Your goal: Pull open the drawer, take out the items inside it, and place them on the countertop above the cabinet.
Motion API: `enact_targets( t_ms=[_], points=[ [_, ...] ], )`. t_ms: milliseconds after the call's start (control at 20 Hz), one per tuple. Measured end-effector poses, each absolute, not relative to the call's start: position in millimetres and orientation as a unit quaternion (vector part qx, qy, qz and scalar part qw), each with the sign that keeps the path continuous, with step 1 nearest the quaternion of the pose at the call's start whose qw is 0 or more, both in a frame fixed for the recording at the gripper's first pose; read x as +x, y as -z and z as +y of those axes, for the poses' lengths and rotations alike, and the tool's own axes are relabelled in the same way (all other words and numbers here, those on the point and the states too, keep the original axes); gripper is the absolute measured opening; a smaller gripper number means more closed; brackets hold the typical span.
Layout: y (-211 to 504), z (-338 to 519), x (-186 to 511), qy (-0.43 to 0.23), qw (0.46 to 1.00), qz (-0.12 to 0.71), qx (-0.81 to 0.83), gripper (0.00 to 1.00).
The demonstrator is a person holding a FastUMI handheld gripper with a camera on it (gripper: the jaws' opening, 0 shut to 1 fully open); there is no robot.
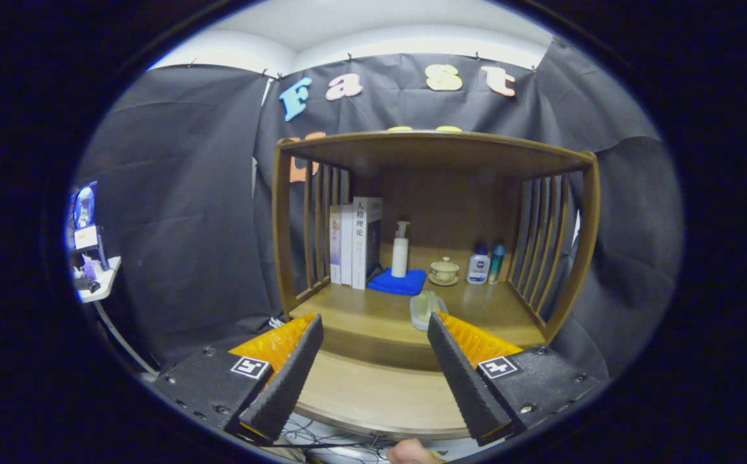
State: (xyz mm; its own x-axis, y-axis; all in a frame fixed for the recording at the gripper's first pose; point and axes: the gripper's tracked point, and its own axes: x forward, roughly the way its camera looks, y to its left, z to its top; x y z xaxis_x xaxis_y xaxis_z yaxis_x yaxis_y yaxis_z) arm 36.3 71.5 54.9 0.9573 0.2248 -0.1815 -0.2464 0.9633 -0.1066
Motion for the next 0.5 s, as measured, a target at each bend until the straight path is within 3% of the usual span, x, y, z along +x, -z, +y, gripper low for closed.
enact_targets(
  t_ms=[500],
  points=[
    [6, 50, -4, -0.107, 0.992, -0.032, -0.063, 1.0]
  ],
)
